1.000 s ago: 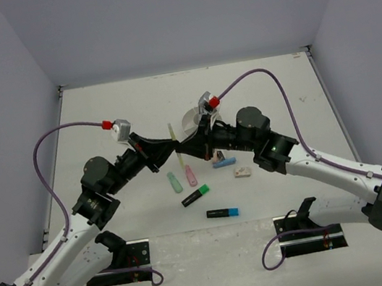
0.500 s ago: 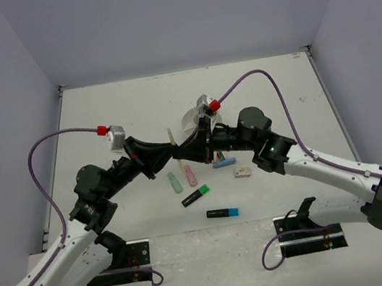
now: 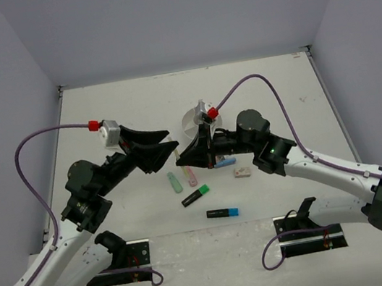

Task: Sort the stationery into containers
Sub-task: Close the pen cap on the pen.

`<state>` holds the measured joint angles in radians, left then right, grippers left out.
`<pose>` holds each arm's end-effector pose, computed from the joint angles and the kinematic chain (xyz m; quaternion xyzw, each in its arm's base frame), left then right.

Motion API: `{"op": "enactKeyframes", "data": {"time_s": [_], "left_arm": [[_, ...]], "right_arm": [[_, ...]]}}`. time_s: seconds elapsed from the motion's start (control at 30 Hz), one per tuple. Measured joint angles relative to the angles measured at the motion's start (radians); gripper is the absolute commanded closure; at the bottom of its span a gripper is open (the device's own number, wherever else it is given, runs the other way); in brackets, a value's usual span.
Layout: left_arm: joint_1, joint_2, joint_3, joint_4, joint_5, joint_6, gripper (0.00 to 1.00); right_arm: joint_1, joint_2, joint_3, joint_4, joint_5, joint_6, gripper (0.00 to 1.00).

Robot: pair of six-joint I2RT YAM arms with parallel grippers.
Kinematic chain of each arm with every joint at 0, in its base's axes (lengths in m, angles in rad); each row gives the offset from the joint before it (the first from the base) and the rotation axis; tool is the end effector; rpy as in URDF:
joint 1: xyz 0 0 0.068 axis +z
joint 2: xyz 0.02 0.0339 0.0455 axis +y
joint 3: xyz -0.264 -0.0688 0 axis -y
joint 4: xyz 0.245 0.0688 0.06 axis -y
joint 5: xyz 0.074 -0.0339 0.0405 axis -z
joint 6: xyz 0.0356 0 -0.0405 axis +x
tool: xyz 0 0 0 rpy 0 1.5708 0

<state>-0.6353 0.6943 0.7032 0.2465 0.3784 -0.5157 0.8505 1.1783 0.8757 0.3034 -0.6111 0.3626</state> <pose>0.1251 -0.1086 0.3717 0.1845 0.5904 -0.5195 0.5895 0.1653 0.2194 0.3418 -0.3693 0.6027 0.5593 0.4331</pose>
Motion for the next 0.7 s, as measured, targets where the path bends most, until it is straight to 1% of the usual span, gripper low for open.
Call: {"op": "enactKeyframes", "data": {"time_s": [0.13,0.2,0.27,0.3,0.43,0.47,0.53,0.6,0.63,0.7], "left_arm": [[0.000,0.003,0.028,-0.002,0.003,0.018,0.49],[0.000,0.010,0.035,-0.004,0.003,0.022,0.56],[0.000,0.018,0.038,-0.008,0.003,0.027,0.68],[0.000,0.022,0.039,-0.010,0.003,0.030,0.70],[0.000,0.042,0.039,-0.024,0.013,0.030,0.70],[-0.001,0.043,0.039,-0.024,0.014,0.030,0.72],[-0.001,0.043,0.039,-0.024,0.022,0.030,0.87],[-0.001,0.042,0.039,-0.023,0.036,0.028,0.98],[-0.002,0.042,0.039,-0.022,0.044,0.027,1.00],[-0.002,0.042,0.039,-0.020,0.059,0.021,1.00]], "right_arm": [[0.000,-0.003,0.000,-0.015,-0.035,-0.022,1.00],[0.000,-0.003,0.000,-0.022,-0.045,-0.028,1.00],[0.000,-0.006,0.000,-0.028,-0.056,-0.032,1.00],[0.000,-0.008,0.000,-0.031,-0.059,-0.033,1.00],[0.000,-0.023,0.000,-0.040,-0.060,-0.037,1.00],[0.000,-0.025,0.000,-0.045,-0.060,-0.039,1.00],[0.000,-0.027,0.000,-0.049,-0.059,-0.039,1.00],[0.000,-0.028,0.000,-0.054,-0.056,-0.040,1.00],[0.000,-0.028,0.001,-0.058,-0.054,-0.042,1.00],[0.000,-0.028,0.004,-0.067,-0.051,-0.046,1.00]]}}
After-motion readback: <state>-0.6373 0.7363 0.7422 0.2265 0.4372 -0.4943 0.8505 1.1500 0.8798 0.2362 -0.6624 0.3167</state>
